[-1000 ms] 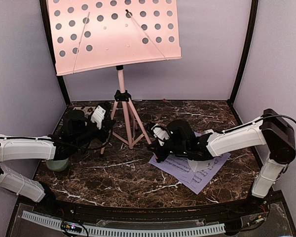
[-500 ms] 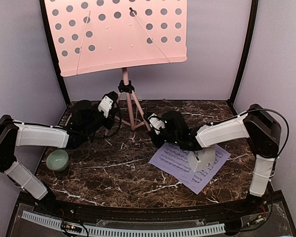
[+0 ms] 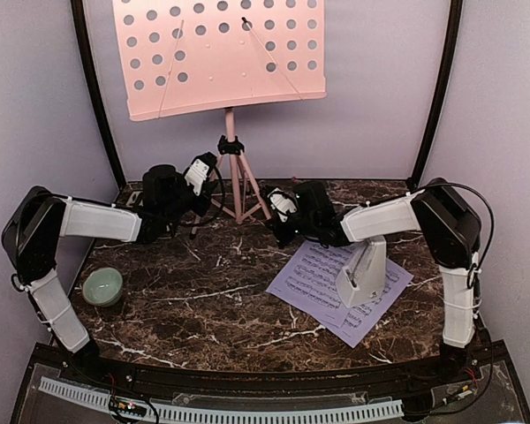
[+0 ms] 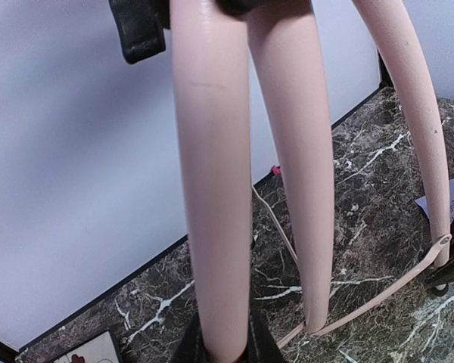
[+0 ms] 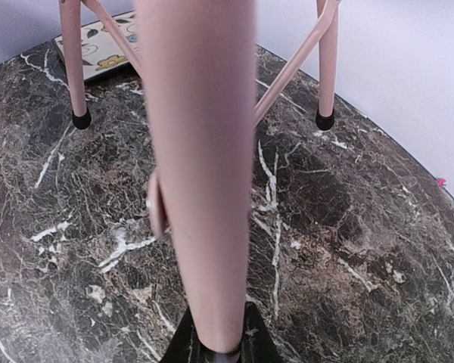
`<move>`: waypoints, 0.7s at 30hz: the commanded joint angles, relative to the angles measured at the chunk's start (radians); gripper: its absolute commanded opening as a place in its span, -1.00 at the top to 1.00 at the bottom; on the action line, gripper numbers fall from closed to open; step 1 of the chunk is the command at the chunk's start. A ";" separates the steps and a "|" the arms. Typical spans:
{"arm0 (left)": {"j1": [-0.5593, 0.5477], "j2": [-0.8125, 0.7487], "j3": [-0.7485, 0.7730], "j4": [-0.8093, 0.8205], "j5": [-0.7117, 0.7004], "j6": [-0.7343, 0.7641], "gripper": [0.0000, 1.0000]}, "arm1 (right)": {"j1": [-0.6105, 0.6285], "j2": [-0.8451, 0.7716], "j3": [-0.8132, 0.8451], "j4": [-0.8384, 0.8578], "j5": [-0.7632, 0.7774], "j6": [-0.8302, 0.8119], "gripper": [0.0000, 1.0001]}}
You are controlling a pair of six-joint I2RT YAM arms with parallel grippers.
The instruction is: Set up the instrument practice props
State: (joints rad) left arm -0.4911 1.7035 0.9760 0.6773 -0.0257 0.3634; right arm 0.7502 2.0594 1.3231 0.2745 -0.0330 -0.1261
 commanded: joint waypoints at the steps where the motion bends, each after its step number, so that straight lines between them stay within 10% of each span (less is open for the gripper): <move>1: 0.021 -0.009 0.058 0.086 -0.018 0.035 1.00 | -0.089 0.021 0.072 0.082 0.071 0.097 1.00; 21: 0.009 0.092 0.123 0.041 0.033 -0.069 1.00 | -0.105 -0.025 0.019 0.084 0.086 0.088 1.00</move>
State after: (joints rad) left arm -0.4801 1.7958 1.0409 0.6727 -0.0074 0.2974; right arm 0.7120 2.1067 1.3491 0.2817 -0.0780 -0.1040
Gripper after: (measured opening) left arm 0.134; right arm 0.113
